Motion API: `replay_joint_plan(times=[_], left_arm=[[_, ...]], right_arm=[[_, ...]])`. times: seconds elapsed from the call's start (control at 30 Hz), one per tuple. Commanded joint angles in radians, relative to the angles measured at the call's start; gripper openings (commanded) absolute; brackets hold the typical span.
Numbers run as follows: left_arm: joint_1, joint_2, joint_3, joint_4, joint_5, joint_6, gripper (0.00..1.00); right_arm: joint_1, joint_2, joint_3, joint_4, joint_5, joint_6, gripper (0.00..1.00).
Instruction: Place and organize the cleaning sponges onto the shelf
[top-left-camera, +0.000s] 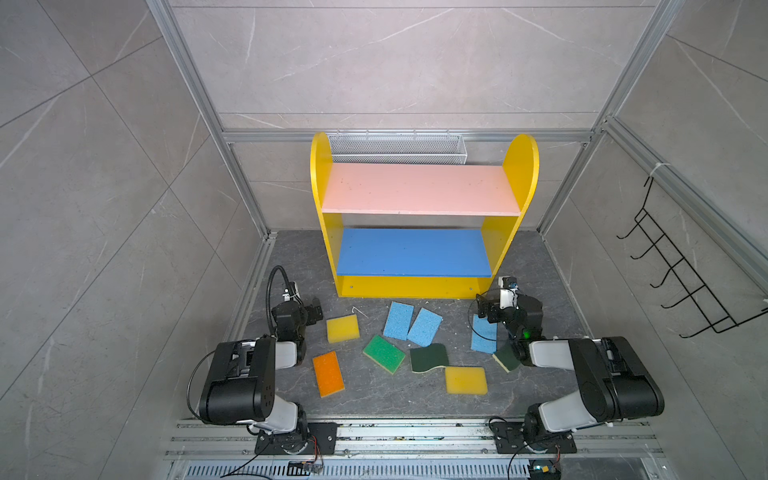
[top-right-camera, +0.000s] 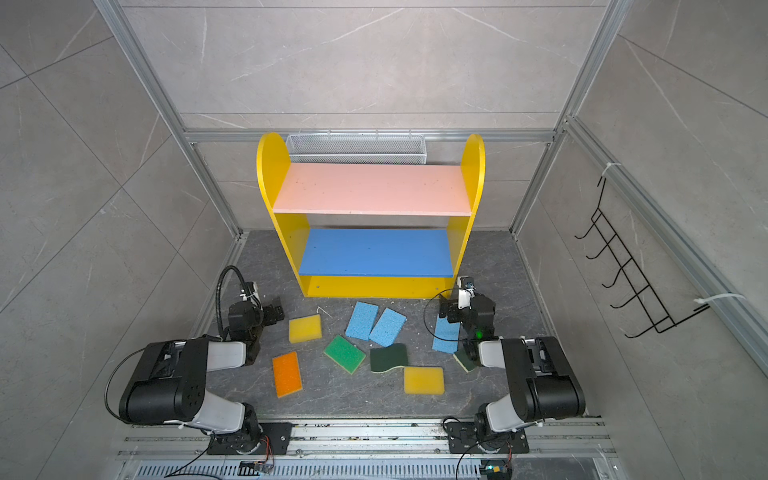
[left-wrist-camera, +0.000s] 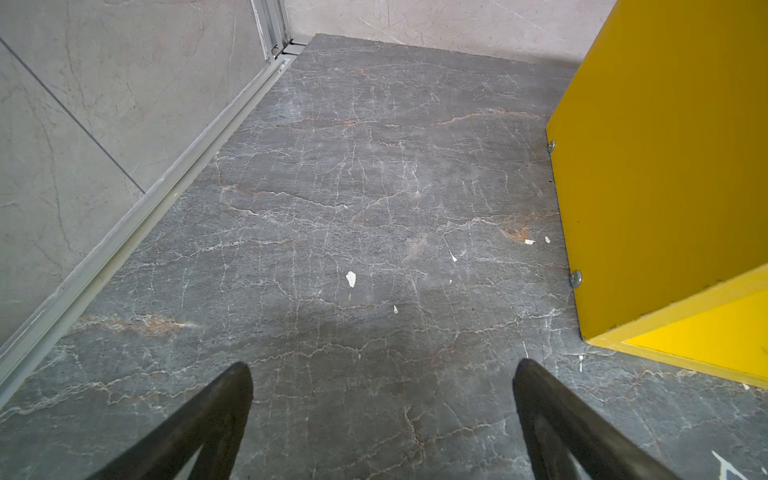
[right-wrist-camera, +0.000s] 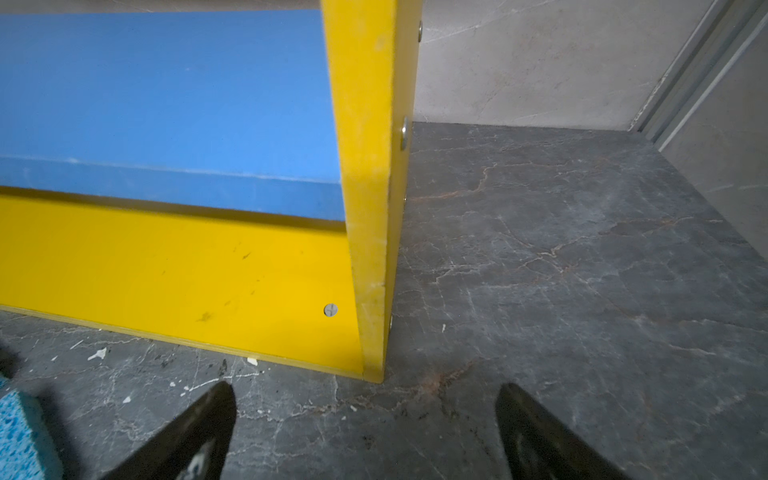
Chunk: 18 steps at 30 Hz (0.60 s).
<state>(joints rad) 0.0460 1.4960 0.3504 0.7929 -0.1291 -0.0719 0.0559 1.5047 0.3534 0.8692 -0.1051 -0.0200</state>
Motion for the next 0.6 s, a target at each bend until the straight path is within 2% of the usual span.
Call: replay_joint_plan(times=[0.0,0.4,0.57], left_arm=[[0.002,0.0,0.011,0.046,-0.012,0.032,1.0],[0.003,-0.001,0.01,0.049,-0.012,0.032,1.0],[0.002,-0.002,0.009,0.049,-0.011,0.033,1.0]], right_arm=[[0.004,0.011,0.008,0.004,-0.005,-0.007,0.99],[0.004,0.011,0.009,0.002,-0.007,-0.008,0.99],[0.004,0.009,0.007,0.004,-0.007,-0.008,0.95]])
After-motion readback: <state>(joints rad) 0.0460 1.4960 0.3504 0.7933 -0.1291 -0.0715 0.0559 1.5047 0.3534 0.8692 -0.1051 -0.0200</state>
